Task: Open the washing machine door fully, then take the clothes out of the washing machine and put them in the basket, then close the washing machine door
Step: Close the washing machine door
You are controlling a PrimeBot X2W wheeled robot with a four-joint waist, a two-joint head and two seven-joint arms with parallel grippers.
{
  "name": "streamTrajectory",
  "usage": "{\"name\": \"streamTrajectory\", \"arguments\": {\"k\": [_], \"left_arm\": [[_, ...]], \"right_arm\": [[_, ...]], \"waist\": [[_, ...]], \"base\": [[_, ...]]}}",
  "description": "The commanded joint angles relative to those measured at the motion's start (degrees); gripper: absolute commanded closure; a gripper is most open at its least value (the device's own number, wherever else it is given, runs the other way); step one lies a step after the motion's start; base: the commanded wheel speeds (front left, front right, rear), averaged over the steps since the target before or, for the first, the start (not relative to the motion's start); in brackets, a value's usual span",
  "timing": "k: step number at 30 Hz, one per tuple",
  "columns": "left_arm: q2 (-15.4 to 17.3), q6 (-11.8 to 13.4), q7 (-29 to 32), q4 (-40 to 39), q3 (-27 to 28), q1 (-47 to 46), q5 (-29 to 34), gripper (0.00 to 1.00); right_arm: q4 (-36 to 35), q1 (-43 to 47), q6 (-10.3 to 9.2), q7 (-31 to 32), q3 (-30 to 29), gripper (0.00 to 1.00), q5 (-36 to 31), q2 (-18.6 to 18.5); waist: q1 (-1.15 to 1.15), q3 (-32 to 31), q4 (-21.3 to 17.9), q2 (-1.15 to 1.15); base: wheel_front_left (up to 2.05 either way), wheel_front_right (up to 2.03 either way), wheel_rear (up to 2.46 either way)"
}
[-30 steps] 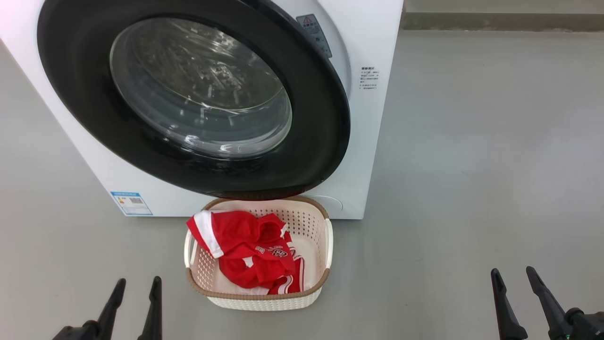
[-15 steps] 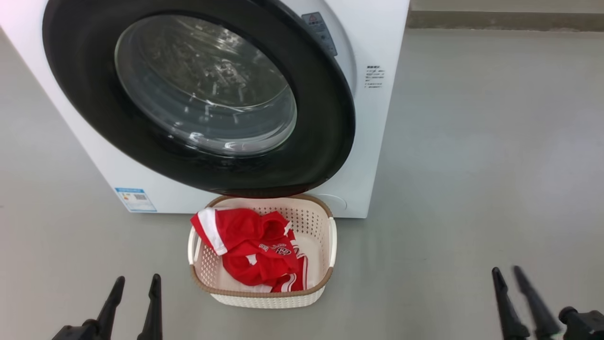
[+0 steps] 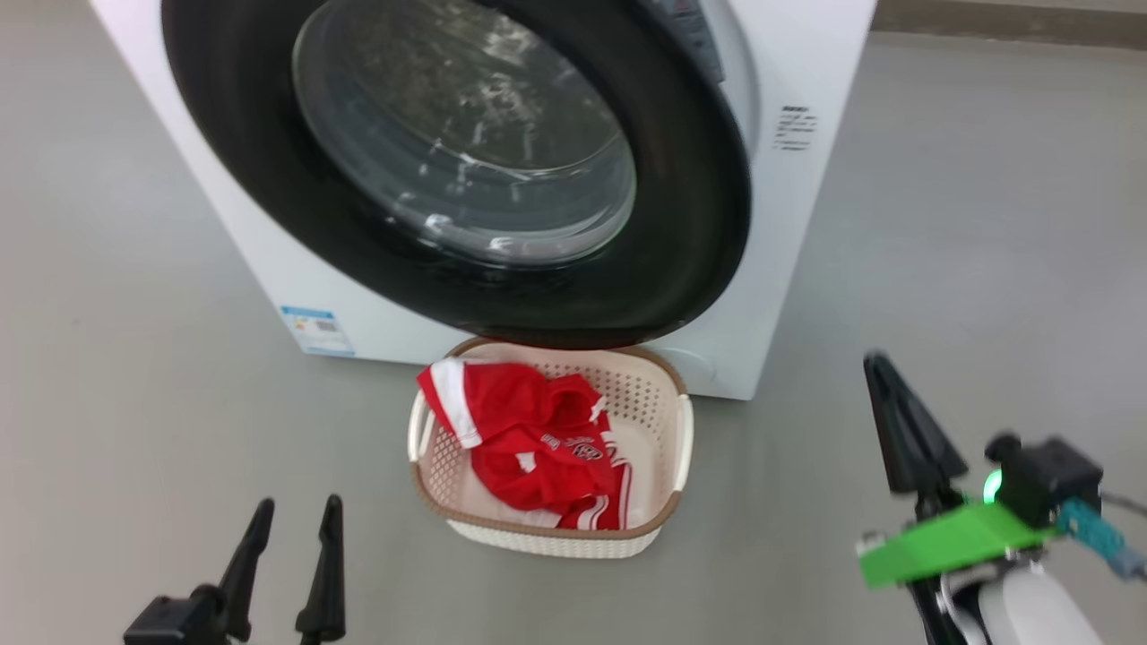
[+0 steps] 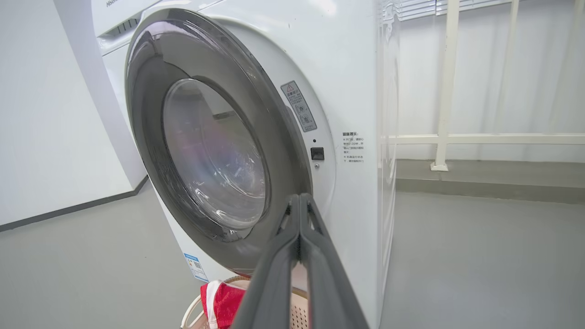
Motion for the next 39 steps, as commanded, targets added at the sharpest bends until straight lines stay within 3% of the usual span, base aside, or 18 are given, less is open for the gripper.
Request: {"name": "streamTrajectory", "arguments": {"k": [1,11,19,39], "left_arm": [[0.30,-0.31,-0.29,-1.79,1.16,-3.08,-0.43,0.00],[0.16,-0.31,-0.29,-2.64,-2.49,-5.47,-4.31,0.00],[0.16,-0.08,-0.29,-3.59,-6.60,-9.60,-8.32,0.00],[0.15,1.45,-0.29,-5.96,-10.88,-15.42,-12.51,0.00]], "right_arm": [[-0.64,-5.07,0.36,-0.36,1.94,1.00,0.77,-0.39],[4.00,-16.73,0.36,-0.36,2.51,1.00,0.67,-0.81],[8.71,-24.49,0.36,-0.36,2.17,1.00,0.92,-3.19],[11.68,-37.53,0.36,-0.36,-0.43,1.00,0.78,-6.31]], "waist": [[0.00,2.02,2.68,0.00],[0.00,6.96,7.09,0.00],[0.00,13.71,10.68,0.00],[0.00,23.57,14.07,0.00]], "base": [[0.00,0.00,0.00],[0.00,0.00,0.00],[0.00,0.00,0.00],[0.00,0.00,0.00]]}}
